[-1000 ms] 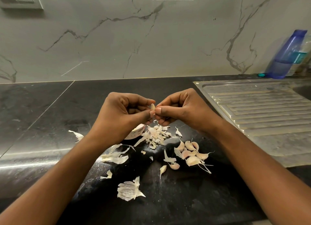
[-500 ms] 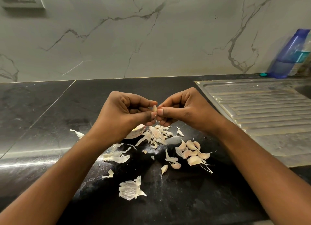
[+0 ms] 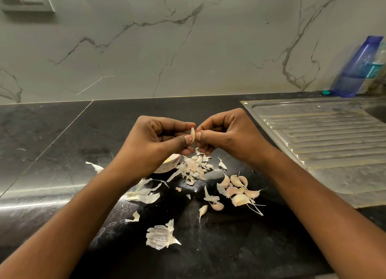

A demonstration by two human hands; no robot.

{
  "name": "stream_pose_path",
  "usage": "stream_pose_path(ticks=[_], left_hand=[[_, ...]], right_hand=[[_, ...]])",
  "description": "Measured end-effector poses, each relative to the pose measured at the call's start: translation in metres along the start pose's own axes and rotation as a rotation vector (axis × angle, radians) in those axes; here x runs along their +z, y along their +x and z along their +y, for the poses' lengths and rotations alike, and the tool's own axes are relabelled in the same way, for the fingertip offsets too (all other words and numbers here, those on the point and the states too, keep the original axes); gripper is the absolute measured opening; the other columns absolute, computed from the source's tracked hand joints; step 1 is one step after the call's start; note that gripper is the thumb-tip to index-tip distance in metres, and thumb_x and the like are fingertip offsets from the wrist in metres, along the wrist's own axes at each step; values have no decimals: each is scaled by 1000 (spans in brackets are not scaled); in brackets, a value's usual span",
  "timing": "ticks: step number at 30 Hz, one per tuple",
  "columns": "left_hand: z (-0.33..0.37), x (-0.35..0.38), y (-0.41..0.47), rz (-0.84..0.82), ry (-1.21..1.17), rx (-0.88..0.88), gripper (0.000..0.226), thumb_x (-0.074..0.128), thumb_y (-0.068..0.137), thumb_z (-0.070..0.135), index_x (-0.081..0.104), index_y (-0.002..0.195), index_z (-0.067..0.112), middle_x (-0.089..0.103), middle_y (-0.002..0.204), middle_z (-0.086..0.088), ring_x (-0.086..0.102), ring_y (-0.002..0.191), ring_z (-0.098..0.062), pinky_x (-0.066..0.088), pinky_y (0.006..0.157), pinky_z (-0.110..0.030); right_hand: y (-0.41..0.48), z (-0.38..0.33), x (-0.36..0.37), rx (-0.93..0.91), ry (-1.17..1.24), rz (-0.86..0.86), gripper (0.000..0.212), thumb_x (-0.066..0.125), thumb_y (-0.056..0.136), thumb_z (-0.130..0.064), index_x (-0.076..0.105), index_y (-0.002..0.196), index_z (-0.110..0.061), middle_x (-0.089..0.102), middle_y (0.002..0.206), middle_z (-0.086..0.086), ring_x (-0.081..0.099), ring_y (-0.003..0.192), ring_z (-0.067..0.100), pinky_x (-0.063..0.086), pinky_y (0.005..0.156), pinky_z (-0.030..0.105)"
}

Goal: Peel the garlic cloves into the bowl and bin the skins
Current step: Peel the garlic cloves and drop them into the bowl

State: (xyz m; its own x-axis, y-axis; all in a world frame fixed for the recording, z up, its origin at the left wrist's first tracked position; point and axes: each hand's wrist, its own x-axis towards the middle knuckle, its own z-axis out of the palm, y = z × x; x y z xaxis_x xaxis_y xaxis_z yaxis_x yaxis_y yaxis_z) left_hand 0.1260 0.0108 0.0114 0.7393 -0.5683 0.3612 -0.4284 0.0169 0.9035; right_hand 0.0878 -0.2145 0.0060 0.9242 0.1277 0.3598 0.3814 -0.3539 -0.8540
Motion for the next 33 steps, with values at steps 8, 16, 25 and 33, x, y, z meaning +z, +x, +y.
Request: stream_pose_path(ticks=[8, 16, 25, 33], left_hand=[[0, 0, 0, 84, 207, 102, 46, 87, 75, 23, 76, 118, 10, 80, 96, -3, 79, 88, -20, 64, 83, -29], [0, 1, 0, 101, 144, 61, 33, 82, 81, 12, 77, 113, 7, 81, 94, -5, 80, 86, -20, 65, 80, -28], [0, -1, 0, 122, 111, 15, 21, 79, 86, 4, 78, 107, 8, 81, 92, -6, 80, 84, -24, 65, 80, -30], [4, -4, 0, 157, 106, -17, 15, 77, 88, 2, 80, 101, 7, 81, 87, -8, 79, 79, -24, 64, 75, -28]], right_hand=[[0, 0, -1, -11, -8, 5, 9, 75, 96, -9, 79, 101, -2, 80, 85, 13, 78, 74, 28, 67, 70, 34], [1, 0, 1, -25, 8, -9, 6, 76, 95, -9, 79, 99, -7, 80, 86, 11, 78, 74, 25, 64, 69, 29], [1, 0, -3, 0, -17, 53, 8, 75, 97, -7, 79, 100, 0, 79, 83, 11, 77, 72, 24, 63, 67, 27], [0, -2, -12, 6, 5, 125, 8, 78, 93, -4, 79, 101, -1, 81, 86, 10, 78, 76, 27, 63, 68, 29]])
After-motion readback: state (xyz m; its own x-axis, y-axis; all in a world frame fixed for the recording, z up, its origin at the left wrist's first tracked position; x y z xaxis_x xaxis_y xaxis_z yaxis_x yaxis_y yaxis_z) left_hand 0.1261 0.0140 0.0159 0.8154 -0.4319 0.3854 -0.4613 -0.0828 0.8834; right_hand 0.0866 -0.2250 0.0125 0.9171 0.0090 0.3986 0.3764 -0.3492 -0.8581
